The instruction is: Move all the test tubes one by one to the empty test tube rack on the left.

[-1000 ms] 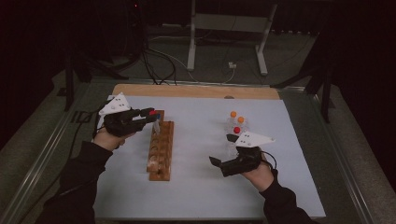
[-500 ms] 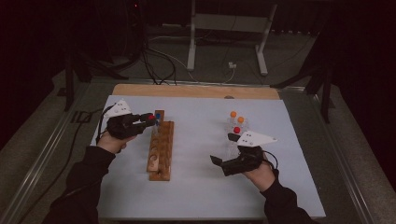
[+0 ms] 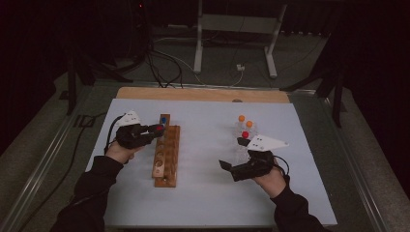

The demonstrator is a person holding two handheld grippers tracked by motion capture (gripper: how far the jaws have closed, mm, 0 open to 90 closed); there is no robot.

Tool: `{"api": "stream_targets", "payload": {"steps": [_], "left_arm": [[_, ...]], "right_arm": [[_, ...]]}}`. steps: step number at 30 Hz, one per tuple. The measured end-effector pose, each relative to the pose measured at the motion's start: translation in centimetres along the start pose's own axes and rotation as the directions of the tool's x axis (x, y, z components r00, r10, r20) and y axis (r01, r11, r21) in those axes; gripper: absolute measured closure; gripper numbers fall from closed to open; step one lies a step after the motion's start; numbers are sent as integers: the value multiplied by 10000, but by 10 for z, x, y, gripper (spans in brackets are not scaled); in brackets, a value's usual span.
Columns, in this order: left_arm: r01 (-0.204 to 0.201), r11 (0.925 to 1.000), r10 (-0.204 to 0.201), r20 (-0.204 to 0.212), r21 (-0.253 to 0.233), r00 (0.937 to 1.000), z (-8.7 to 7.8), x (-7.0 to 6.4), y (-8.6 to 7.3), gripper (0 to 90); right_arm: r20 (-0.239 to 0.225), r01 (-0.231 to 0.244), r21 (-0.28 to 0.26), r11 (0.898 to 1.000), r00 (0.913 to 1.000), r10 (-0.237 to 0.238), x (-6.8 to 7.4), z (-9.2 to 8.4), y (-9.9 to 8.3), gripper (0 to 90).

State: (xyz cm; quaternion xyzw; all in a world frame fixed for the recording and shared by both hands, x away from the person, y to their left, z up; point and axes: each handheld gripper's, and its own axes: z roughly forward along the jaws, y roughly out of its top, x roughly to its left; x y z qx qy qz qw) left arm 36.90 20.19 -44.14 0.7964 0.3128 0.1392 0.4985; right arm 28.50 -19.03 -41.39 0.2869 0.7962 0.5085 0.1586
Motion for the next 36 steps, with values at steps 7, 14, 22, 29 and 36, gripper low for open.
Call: {"api": "stream_targets", "payload": {"steps": [7,14,22,29,36], "left_arm": [[4,10000,-4,-2,72,10000,2,-1,-1,713],[-43,9998,51,346,-213,9994,-5,-4,2,597],[-517,9942,614,1037,-942,9927,-30,-32,10,163],[-853,9928,974,1537,-838,9833,-37,-58,5,28],[-886,9918,1034,1701,-926,9800,-38,-67,0,23]], "right_arm": [[10,-33,-68,10000,10000,33,-2,-2,1,10],[120,109,-415,9991,9999,-104,-6,-10,4,10],[887,173,-419,9990,9960,-136,-30,-32,8,10],[1673,-615,90,9981,9841,591,-60,-32,-8,10],[1894,-1192,771,9899,9765,1028,-72,-11,-30,52]]}}
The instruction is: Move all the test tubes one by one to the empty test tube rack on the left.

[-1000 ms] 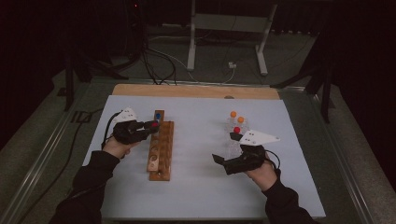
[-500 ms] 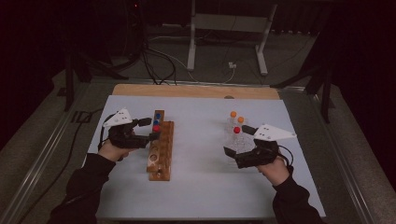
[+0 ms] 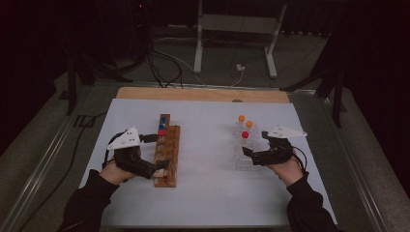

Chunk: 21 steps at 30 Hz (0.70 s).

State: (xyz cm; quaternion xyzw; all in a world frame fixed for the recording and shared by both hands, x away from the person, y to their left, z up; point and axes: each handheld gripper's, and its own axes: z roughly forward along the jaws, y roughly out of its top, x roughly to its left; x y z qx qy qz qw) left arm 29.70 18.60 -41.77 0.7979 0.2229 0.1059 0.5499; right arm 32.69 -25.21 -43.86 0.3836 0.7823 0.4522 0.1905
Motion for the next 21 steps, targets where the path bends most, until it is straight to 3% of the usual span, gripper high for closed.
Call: {"api": "stream_targets", "payload": {"steps": [4,7,12,16,21], "left_arm": [[10,10000,-10,53,-30,10000,-1,0,-1,23],[15,10000,-15,21,3,10000,-1,0,-2,23],[100,9999,-100,-45,25,9999,0,2,-4,23],[147,9999,-147,-37,1,9999,0,3,-5,23],[185,9998,-185,14,48,9998,0,3,-5,23]], "right_arm": [[130,-16,283,9996,9999,12,-2,12,-8,174],[96,278,566,9980,9996,-284,0,19,-11,312],[284,223,788,9966,9993,-246,-2,26,-11,493],[370,176,834,9964,9991,-208,-5,30,-11,571],[117,76,821,9966,9999,-86,-7,35,-10,631]]}}
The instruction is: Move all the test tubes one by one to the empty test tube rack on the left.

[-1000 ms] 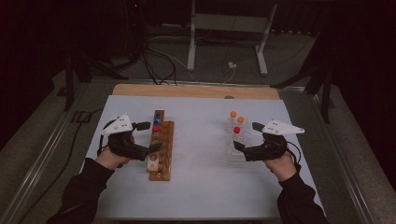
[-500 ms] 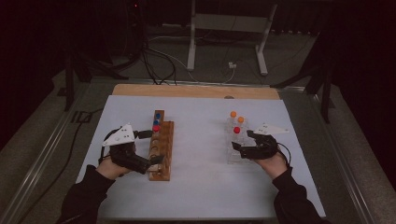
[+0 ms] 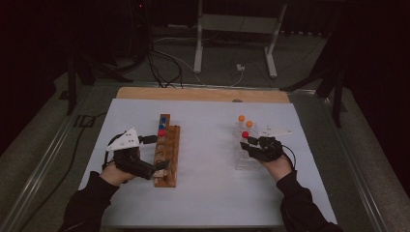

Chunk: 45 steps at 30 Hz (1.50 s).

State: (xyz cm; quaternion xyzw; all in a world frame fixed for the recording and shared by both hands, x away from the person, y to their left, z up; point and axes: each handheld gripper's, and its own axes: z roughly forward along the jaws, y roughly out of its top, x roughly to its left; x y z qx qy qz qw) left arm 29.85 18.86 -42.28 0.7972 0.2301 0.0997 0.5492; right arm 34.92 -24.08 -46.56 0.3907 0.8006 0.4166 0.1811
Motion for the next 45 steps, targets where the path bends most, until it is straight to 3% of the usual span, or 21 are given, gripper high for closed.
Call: {"api": "stream_targets", "payload": {"steps": [7,12,19,29,34,45], "left_arm": [[-66,10000,66,-34,52,10000,0,-1,0,23],[-12,10000,12,-7,0,10000,0,0,1,23],[-24,10000,24,-11,-23,10000,-1,0,2,23],[47,10000,-46,69,-75,10000,-2,0,4,23],[47,9999,-44,209,-113,9998,-1,-3,6,24],[-83,9999,89,520,-115,9986,3,-12,11,25]], "right_arm": [[15,117,126,9999,9999,-117,1,5,2,743],[60,288,-51,9996,9996,-287,3,1,5,753],[235,495,-708,9963,9986,-479,6,-21,15,754],[475,917,-1987,9758,9953,-838,16,-61,34,754],[122,1178,-2175,9689,9929,-1179,29,-66,38,754],[-1008,1559,-1537,9757,9798,-1724,60,-44,33,754]]}}
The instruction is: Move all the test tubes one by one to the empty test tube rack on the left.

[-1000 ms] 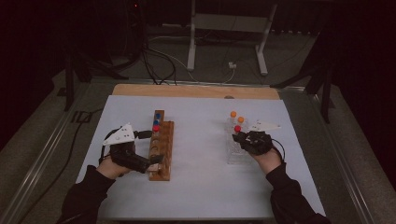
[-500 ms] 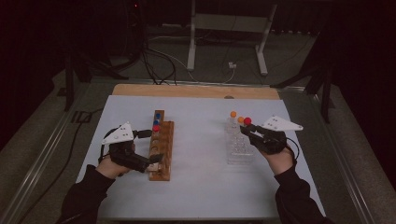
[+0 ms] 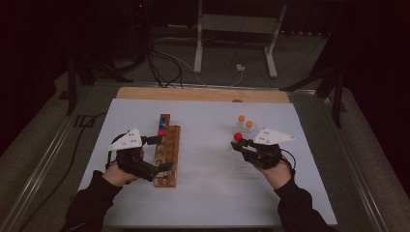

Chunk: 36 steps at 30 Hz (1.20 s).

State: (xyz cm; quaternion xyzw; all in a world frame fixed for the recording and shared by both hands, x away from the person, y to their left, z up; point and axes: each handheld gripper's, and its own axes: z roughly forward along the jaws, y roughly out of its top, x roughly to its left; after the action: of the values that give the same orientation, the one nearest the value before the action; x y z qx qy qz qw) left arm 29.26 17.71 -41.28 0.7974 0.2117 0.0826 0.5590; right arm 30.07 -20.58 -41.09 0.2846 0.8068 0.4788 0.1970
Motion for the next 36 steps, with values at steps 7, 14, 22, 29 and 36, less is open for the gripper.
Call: {"api": "stream_targets", "payload": {"steps": [7,14,22,29,36], "left_arm": [[-51,10000,52,209,-37,9998,5,-8,5,26],[-199,9997,194,453,108,9988,18,-19,10,27],[-450,9989,437,798,149,9959,33,-35,17,64],[-665,9977,647,1075,136,9921,49,-43,19,179],[-873,9961,853,1209,116,9890,65,-47,24,351]], "right_arm": [[-607,164,417,9990,9981,-139,15,15,-5,754],[-1217,439,542,9976,9919,-370,33,23,-5,754],[-1783,791,599,9951,9817,-673,49,28,-1,754],[-2098,933,647,9935,9746,-779,59,30,-1,754],[-2318,1012,696,9924,9693,-826,64,33,-1,754]]}}
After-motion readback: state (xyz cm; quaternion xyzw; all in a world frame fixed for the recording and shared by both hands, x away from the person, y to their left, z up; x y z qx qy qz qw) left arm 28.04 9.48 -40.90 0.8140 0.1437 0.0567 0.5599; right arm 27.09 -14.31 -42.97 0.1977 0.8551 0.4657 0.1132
